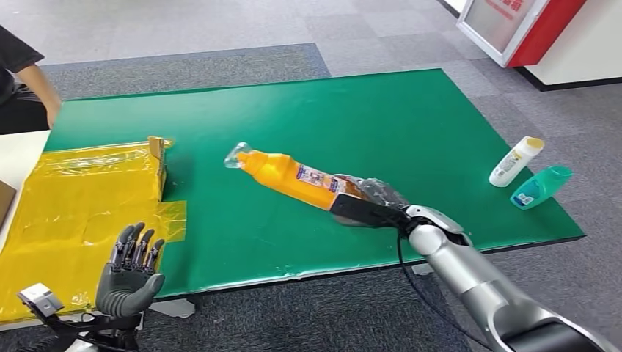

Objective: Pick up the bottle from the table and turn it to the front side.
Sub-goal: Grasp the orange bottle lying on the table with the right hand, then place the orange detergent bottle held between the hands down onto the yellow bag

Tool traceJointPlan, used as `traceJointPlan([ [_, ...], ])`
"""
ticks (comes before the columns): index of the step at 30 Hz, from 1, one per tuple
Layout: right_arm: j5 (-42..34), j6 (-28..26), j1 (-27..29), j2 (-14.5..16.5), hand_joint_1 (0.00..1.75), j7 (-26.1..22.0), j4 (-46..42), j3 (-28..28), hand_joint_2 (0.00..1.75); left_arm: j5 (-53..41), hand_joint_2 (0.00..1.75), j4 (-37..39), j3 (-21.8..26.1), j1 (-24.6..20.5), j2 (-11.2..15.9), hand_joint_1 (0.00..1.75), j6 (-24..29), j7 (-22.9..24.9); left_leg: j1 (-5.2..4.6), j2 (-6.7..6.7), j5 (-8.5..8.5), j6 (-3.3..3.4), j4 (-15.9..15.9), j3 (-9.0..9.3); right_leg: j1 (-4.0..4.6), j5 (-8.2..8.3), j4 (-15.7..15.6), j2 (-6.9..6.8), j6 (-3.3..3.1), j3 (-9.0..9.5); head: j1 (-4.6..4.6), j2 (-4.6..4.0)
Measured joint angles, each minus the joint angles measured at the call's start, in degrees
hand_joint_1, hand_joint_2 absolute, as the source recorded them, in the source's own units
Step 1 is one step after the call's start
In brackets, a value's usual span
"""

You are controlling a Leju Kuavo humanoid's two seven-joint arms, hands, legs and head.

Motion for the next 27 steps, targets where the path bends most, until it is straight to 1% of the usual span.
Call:
traceJointPlan([
  [3, -2.0, -0.2, 3.7, 2.1, 1.75, -1.3, -5.8, 0.7, 1.75, -0.1, 1.75, -2.5, 0.1, 0.2, 0.0, 0.00, 0.3, 3.0, 0.01, 0.01, -0.03, -0.04, 0.0, 0.01, 0.01, -0.03, 0.0, 0.00, -0.03, -0.01, 0.00, 0.00],
  [5, -2.8, -0.3, 5.5, 3.8, 1.75, -2.4, -7.8, 1.6, 1.75, 0.5, 1.75, -4.1, -0.2, 0.0, 0.2, 0.00, 0.9, 6.2, 0.01, 0.01, -0.03, -0.04, 0.0, 0.01, 0.02, -0.04, 0.0, 0.01, -0.05, -0.01, 0.00, 0.00],
  [8, -3.2, -0.6, 7.0, 6.8, 1.75, -4.1, -8.6, 3.3, 1.75, 2.1, 1.75, -6.2, -1.7, -0.8, 0.9, 0.00, 1.9, 10.9, 0.01, 0.01, -0.01, -0.07, 0.0, 0.01, 0.03, -0.04, 0.0, 0.00, -0.06, -0.02, -0.01, 0.00],
  [13, -2.5, -1.8, 8.2, 10.9, 1.75, -5.8, -7.5, 6.8, 1.75, 4.8, 1.75, -8.4, -6.0, -4.0, 3.3, 0.00, 2.5, 15.3, 0.02, 0.01, 0.04, -0.12, 0.0, 0.02, 0.04, -0.03, 0.0, 0.00, -0.07, -0.01, -0.01, 0.00],
  [16, -1.6, -2.6, 8.2, 12.8, 1.75, -6.2, -5.9, 8.5, 1.75, 6.8, 1.75, -8.7, -9.2, -5.9, 5.1, 0.00, 1.8, 16.8, 0.02, 0.01, 0.04, -0.12, 0.0, 0.02, 0.04, -0.02, 0.0, 0.00, -0.06, -0.01, -0.01, 0.00],
  [20, 0.0, -3.7, 7.8, 14.7, 1.75, -6.3, -3.4, 10.5, 1.75, 10.0, 1.75, -8.7, -13.6, -8.1, 7.4, 0.00, 0.7, 17.5, 0.01, 0.01, 0.04, -0.12, 0.0, 0.02, 0.04, -0.02, 0.0, 0.00, -0.07, -0.01, -0.01, 0.00],
  [23, 0.7, -4.7, 7.3, 15.4, 1.75, -6.3, -1.9, 11.5, 1.75, 12.4, 1.75, -8.6, -16.2, -9.2, 9.1, 0.00, 0.4, 17.4, 0.01, 0.01, 0.04, -0.12, 0.0, 0.02, 0.04, -0.02, 0.0, 0.01, -0.07, -0.03, -0.01, 0.00],
  [26, 1.3, -5.4, 6.9, 15.7, 1.75, -6.3, -0.5, 12.0, 1.75, 13.5, 1.75, -8.6, -18.0, -9.8, 10.2, 0.00, 0.8, 17.2, 0.01, 0.01, 0.03, -0.12, 0.0, 0.02, 0.04, -0.03, 0.0, 0.01, -0.07, -0.03, 0.00, 0.00],
  [27, 1.4, -5.5, 6.9, 15.8, 1.75, -6.3, -0.1, 12.1, 1.75, 13.6, 1.75, -8.6, -18.4, -9.9, 10.4, 0.04, 1.1, 17.2, 0.01, 0.01, 0.03, -0.13, 0.0, 0.02, 0.04, -0.03, 0.0, 0.01, -0.07, -0.03, 0.00, 0.00],
])
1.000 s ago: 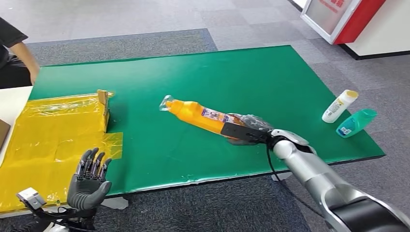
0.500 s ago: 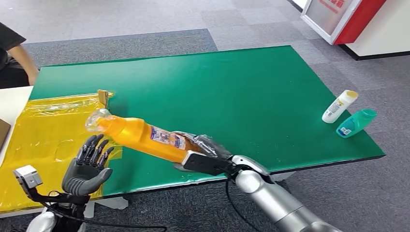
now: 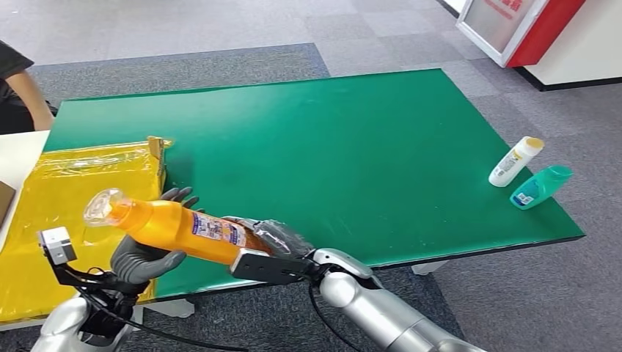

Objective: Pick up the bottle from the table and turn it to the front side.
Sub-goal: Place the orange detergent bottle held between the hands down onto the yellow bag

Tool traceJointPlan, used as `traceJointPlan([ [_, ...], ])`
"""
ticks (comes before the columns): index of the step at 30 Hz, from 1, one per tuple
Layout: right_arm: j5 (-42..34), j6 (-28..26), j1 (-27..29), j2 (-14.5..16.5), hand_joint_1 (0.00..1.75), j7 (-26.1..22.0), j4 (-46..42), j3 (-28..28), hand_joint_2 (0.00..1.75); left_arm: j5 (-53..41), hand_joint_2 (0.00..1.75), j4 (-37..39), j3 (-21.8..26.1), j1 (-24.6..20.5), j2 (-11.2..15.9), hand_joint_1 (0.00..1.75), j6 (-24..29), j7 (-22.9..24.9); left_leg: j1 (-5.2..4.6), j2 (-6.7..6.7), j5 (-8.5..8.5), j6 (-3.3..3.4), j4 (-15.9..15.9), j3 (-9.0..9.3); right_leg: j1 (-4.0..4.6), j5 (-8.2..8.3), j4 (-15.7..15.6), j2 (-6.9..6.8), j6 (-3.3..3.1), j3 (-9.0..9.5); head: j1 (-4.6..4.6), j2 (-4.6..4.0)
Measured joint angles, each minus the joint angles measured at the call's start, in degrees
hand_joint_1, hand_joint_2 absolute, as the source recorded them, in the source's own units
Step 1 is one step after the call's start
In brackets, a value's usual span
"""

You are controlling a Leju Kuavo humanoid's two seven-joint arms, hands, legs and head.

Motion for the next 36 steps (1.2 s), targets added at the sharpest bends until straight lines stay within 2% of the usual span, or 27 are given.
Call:
traceJointPlan([
  [2, 0.1, -0.1, -0.1, 0.1, 1.75, 0.1, 0.8, 0.2, 1.75, -0.1, 1.75, 0.0, -0.6, -0.1, 0.3, 0.16, 0.7, -0.2, 0.00, 0.00, -0.01, 0.00, 0.0, 0.00, 0.00, -0.01, 0.0, 0.00, 0.00, 0.00, 0.00, 0.00],
  [5, 0.2, -0.3, -0.3, 0.4, 1.75, 0.4, 1.9, 0.3, 1.75, -0.8, 1.75, -0.1, -1.2, -0.2, 0.5, 1.39, 2.0, -0.9, 0.00, 0.00, -0.01, 0.00, 0.0, 0.00, 0.00, -0.01, 0.0, 0.00, -0.01, -0.01, -0.01, 0.00],
  [6, 0.2, -0.3, -0.4, 0.4, 1.75, 0.5, 2.3, 0.3, 1.75, -1.0, 1.75, -0.2, -1.2, -0.2, 0.5, 1.75, 2.3, -1.0, 0.00, 0.00, -0.01, 0.00, 0.0, 0.00, 0.00, -0.01, 0.0, 0.00, -0.01, -0.02, -0.01, 0.00],
  [12, 0.4, -0.3, -0.7, 0.7, 1.75, 0.5, 3.6, 0.2, 1.75, -2.6, 1.75, -1.1, -1.3, 0.0, 0.1, 1.75, 3.4, -1.1, 0.00, 0.00, -0.01, 0.00, 0.0, 0.00, 0.00, -0.01, 0.0, 0.00, -0.02, -0.02, -0.01, 0.00],
  [13, 0.4, -0.3, -0.7, 0.8, 1.38, 0.5, 3.7, 0.2, 1.75, -3.2, 1.75, -1.2, -1.3, 0.0, 0.1, 1.75, 3.7, -1.1, 0.00, 0.00, -0.01, 0.00, 0.0, 0.00, 0.00, -0.01, 0.0, 0.00, -0.02, -0.03, -0.01, 0.00],
  [16, 0.5, -0.3, -0.6, 0.9, 0.07, 0.6, 4.0, 0.2, 1.75, -5.3, 1.75, -1.7, -1.3, 0.1, 0.0, 1.75, 4.7, -1.5, 0.00, 0.01, -0.01, 0.00, 0.0, 0.00, 0.00, -0.01, 0.0, 0.00, -0.02, -0.03, -0.01, 0.00],
  [17, 0.6, -0.3, -0.6, 0.9, 0.00, 0.6, 4.0, 0.1, 1.75, -6.3, 1.75, -2.0, -1.3, 0.1, 0.0, 1.75, 5.1, -1.7, 0.00, 0.01, -0.01, 0.00, 0.0, 0.00, 0.00, -0.01, 0.0, 0.00, -0.02, -0.03, -0.01, 0.00],
  [21, 0.9, -0.5, -0.3, 0.9, 0.00, 1.1, 4.1, -0.2, 1.75, -12.8, 1.75, -3.8, -1.6, 0.1, -0.3, 1.75, 8.0, -2.1, 0.00, 0.01, -0.01, 0.00, 0.0, 0.00, 0.00, -0.01, 0.0, 0.00, -0.01, -0.03, -0.01, 0.00],
  [24, 0.6, -0.7, 0.7, 0.9, 0.00, 1.5, 3.7, -1.3, 1.75, -23.1, 1.75, -5.7, -1.9, -0.1, -0.4, 1.75, 13.4, -1.5, 0.00, 0.01, -0.01, 0.00, 0.0, 0.00, 0.00, -0.01, 0.0, 0.00, -0.02, -0.04, -0.02, 0.00],
  [28, 0.3, -0.7, 2.7, 0.6, 0.00, 1.9, 2.0, -4.1, 1.75, -38.8, 1.75, -8.3, -2.3, -1.7, 0.2, 1.75, 18.5, 3.6, 0.00, 0.00, -0.01, -0.01, 0.0, 0.00, 0.00, -0.01, 0.0, 0.00, -0.02, -0.04, 0.00, 0.00],
  [32, 0.0, -0.4, 4.5, 0.0, 0.00, 2.1, 0.4, -7.0, 1.75, -48.3, 1.75, -9.3, -3.0, -4.7, 2.5, 1.75, 19.4, 8.7, 0.00, 0.03, 0.01, -0.03, 0.0, 0.00, 0.01, 0.02, 0.0, 0.01, -0.06, -0.06, -0.01, 0.00],
  [36, -0.2, 0.1, 5.7, -0.4, 0.00, 1.7, -0.7, -9.2, 1.75, -56.5, 1.75, -9.0, -4.8, -8.8, 6.7, 1.75, 18.7, 12.3, 0.02, 0.05, 0.04, -0.07, 0.0, 0.00, 0.03, 0.06, 0.0, 0.02, -0.12, -0.09, -0.02, 0.00],
])
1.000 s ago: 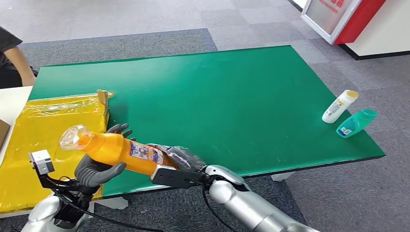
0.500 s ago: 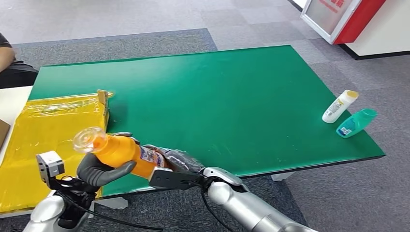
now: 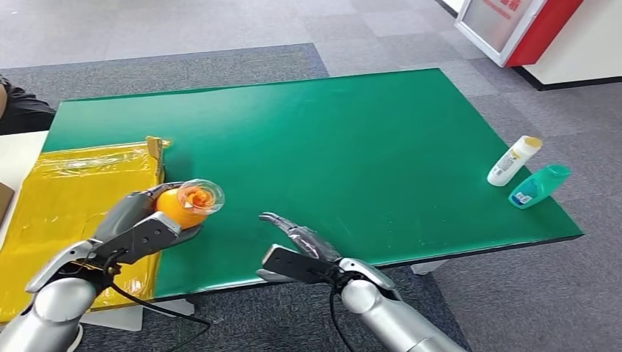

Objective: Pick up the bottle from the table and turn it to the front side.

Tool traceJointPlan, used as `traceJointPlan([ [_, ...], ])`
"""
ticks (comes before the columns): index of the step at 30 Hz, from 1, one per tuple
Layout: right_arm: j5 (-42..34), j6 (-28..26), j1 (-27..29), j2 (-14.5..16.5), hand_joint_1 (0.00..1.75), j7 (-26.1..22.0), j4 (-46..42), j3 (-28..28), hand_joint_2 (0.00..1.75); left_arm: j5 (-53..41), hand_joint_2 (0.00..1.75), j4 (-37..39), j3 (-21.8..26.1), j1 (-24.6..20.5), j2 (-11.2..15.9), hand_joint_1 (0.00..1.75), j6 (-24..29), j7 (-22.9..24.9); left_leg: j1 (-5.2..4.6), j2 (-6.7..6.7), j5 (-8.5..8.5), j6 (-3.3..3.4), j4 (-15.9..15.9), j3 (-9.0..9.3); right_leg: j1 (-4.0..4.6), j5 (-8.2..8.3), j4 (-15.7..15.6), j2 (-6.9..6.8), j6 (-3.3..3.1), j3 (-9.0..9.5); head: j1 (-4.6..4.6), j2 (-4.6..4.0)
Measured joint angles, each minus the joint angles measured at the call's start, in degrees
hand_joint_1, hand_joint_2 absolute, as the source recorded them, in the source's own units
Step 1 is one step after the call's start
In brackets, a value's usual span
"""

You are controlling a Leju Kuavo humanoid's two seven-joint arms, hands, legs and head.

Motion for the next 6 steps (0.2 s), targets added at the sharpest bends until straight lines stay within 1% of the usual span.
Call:
traceJointPlan([
  [4, -0.1, 0.4, 0.5, -0.1, 0.00, -0.5, -0.3, -1.1, 1.75, -7.9, 1.75, 2.1, -2.8, -4.5, 4.1, 1.75, -0.6, 1.6, 0.01, 0.00, 0.01, -0.01, 0.0, 0.00, 0.01, 0.01, 0.0, 0.00, -0.01, 0.00, 0.01, 0.00],
  [6, -0.3, 0.5, 0.5, -0.1, 0.00, -0.7, -0.3, -1.4, 1.75, -10.6, 1.75, 3.5, -4.1, -6.0, 5.4, 1.75, -0.6, 2.0, 0.01, 0.01, 0.01, -0.01, 0.0, 0.00, 0.01, 0.01, 0.0, 0.01, -0.02, 0.00, 0.00, 0.00],
])
